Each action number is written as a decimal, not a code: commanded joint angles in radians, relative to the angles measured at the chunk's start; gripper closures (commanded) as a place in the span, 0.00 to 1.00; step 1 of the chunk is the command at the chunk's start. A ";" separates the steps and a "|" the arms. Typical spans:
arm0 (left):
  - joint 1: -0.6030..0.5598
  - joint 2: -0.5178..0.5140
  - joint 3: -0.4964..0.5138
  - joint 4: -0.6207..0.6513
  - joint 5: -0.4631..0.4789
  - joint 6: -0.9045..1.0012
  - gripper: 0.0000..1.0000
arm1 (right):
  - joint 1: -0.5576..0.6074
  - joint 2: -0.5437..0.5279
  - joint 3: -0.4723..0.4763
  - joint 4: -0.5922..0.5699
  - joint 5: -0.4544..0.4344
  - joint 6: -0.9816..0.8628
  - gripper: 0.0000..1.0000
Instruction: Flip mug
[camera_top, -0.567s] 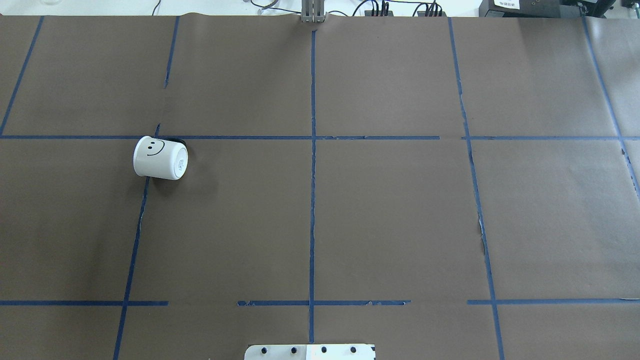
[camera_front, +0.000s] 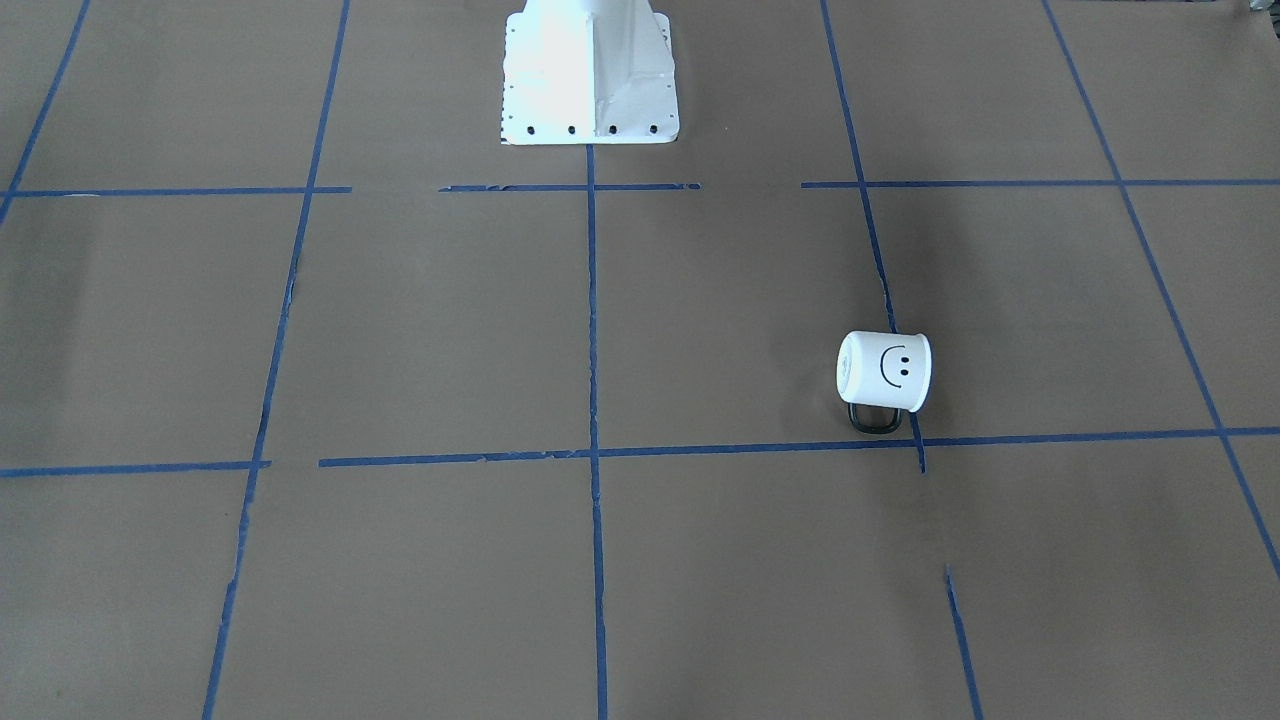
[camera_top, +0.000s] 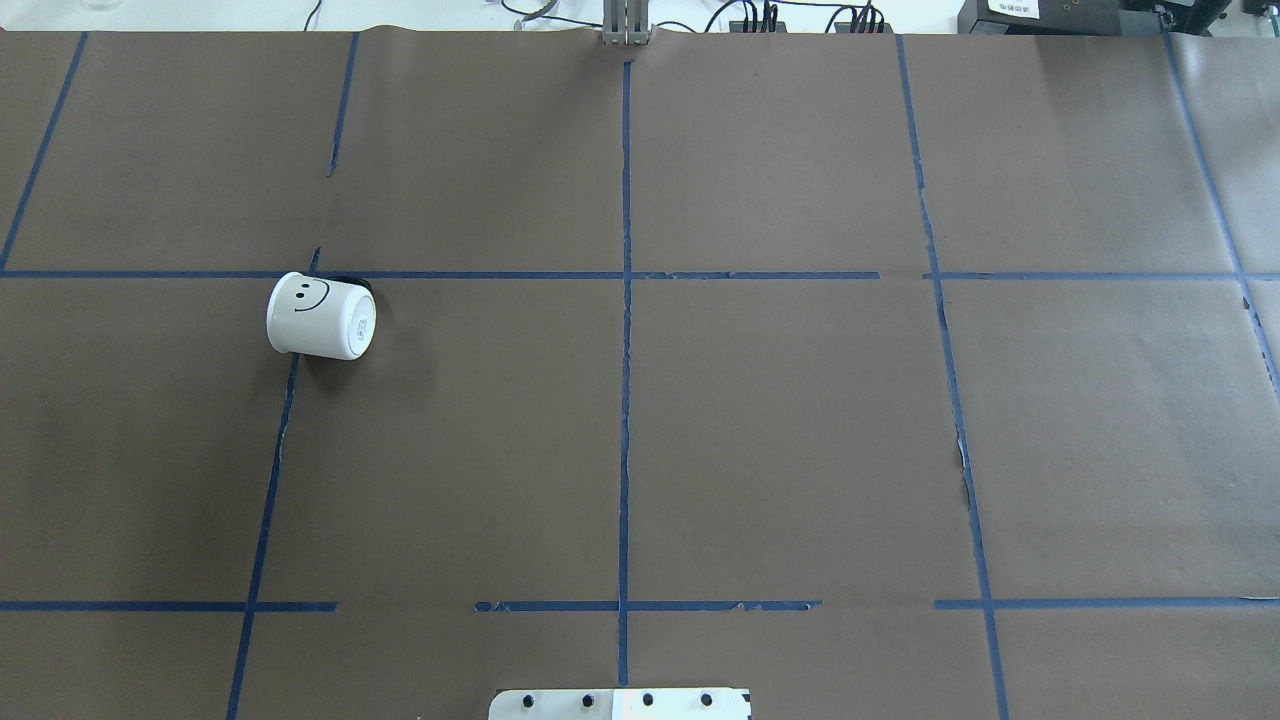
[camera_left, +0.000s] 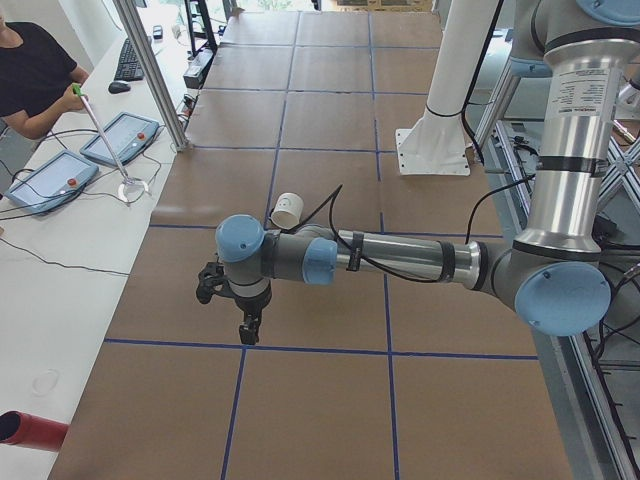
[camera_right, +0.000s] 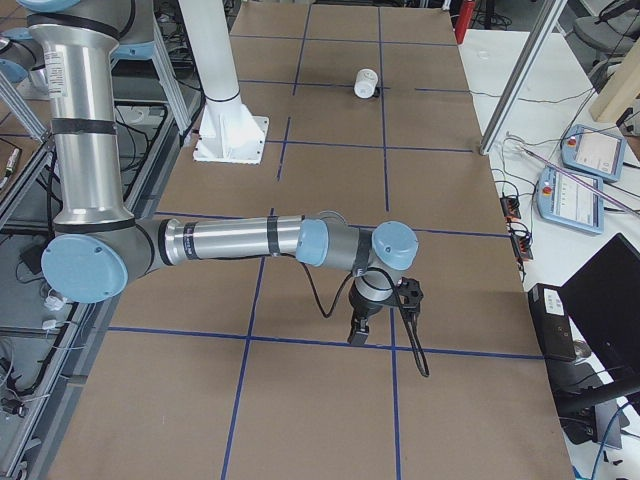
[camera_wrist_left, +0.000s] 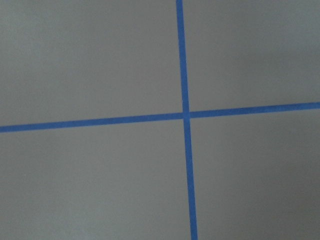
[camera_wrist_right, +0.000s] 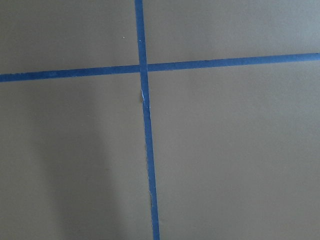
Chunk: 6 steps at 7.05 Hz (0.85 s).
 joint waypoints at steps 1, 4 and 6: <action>0.027 -0.119 -0.003 -0.012 -0.041 0.001 0.00 | 0.000 0.000 0.000 0.000 0.000 0.000 0.00; 0.217 -0.147 0.075 -0.387 -0.163 -0.042 0.00 | 0.000 0.000 0.000 0.000 0.000 0.000 0.00; 0.295 -0.147 0.179 -0.666 -0.161 -0.280 0.00 | 0.000 0.000 0.000 0.000 0.000 0.000 0.00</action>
